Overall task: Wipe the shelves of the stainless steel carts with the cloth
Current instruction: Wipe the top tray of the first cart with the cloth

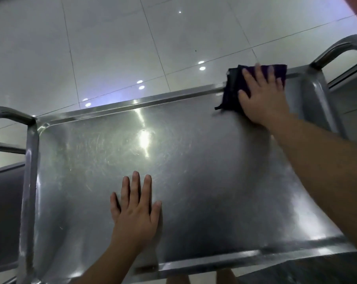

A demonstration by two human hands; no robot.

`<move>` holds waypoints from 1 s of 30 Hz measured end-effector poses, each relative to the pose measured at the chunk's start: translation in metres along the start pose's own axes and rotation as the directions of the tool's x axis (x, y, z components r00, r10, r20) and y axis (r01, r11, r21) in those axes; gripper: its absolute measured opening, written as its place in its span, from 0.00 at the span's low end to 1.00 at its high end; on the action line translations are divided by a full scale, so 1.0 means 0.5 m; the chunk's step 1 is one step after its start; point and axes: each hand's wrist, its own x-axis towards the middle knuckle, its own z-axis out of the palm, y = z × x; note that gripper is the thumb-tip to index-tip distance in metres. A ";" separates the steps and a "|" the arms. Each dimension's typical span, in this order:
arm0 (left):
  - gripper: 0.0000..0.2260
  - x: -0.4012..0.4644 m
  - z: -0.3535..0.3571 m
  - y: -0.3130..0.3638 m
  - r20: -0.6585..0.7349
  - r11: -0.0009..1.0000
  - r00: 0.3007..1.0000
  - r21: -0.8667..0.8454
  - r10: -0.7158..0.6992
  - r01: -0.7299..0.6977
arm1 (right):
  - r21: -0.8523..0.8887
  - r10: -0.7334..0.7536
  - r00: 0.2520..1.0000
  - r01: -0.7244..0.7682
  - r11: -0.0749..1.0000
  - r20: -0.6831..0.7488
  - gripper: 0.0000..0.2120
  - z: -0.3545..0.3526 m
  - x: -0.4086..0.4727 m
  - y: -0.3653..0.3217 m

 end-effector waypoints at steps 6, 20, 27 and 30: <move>0.31 -0.002 0.001 0.010 -0.012 1.000 1.000 -0.007 -0.004 0.004 | -0.036 0.053 0.997 -0.051 0.998 0.048 0.37 -0.050 -0.012 0.221; 0.32 0.002 0.000 0.014 0.016 1.000 1.000 -0.005 -0.012 0.012 | 0.064 0.100 0.987 -0.109 0.992 0.128 0.32 0.086 -0.566 0.307; 0.32 -0.001 0.011 0.004 0.010 1.000 1.000 -0.019 0.008 -0.008 | 0.015 0.247 0.945 -0.256 0.966 0.215 0.33 0.110 -0.768 0.323; 0.31 0.006 0.012 0.001 0.001 1.000 1.000 -0.018 0.017 -0.017 | 0.020 0.198 0.963 -0.205 0.979 0.185 0.32 0.086 -0.679 0.315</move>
